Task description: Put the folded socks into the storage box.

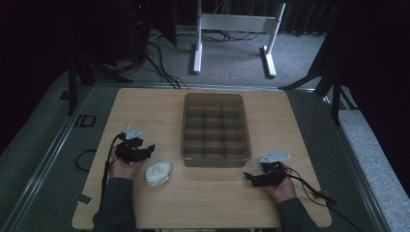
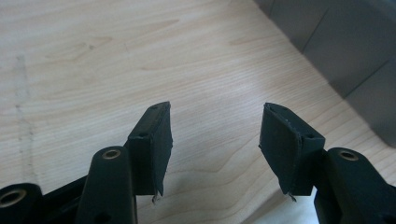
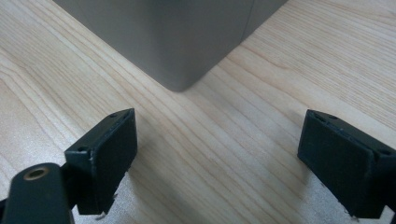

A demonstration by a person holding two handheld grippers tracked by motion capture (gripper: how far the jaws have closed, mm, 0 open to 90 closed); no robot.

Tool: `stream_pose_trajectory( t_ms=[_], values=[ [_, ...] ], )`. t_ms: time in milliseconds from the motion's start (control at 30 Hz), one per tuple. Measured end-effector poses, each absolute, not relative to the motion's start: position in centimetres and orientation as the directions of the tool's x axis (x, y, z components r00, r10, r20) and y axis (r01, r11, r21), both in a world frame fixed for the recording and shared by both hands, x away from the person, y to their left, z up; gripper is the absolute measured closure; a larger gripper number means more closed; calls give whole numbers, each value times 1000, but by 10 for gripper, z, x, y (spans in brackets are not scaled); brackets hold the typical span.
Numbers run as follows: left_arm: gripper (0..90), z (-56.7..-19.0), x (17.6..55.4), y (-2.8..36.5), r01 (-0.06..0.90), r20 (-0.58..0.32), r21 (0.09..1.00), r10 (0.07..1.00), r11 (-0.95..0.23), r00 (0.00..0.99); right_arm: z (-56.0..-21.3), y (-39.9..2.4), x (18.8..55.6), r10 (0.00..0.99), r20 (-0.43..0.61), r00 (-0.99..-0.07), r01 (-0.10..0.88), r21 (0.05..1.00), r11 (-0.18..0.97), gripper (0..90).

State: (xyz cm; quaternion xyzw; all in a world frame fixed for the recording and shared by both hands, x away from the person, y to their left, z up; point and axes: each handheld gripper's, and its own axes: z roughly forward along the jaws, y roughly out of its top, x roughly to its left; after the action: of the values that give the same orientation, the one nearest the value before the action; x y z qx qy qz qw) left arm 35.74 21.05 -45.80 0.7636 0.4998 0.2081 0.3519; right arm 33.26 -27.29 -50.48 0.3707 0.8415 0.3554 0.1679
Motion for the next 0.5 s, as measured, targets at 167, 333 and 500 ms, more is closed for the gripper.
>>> stream_pose_trajectory(
  t_ms=[167, 333, 500],
  values=[
    [441, -449, 355, 213, 603, -26, 752, 902, -267, 431, -505, -273, 333, 743, -20, -669, 504, 723, 473, 116],
    [444, -442, 353, 214, 592, -12, 750, 889, -295, 457, -505, -273, 332, 744, -19, -668, 505, 723, 472, 116],
    [443, -437, 350, 214, 577, 12, 748, 876, -327, 481, -505, -273, 332, 743, -20, -668, 504, 722, 473, 116]
  ],
)
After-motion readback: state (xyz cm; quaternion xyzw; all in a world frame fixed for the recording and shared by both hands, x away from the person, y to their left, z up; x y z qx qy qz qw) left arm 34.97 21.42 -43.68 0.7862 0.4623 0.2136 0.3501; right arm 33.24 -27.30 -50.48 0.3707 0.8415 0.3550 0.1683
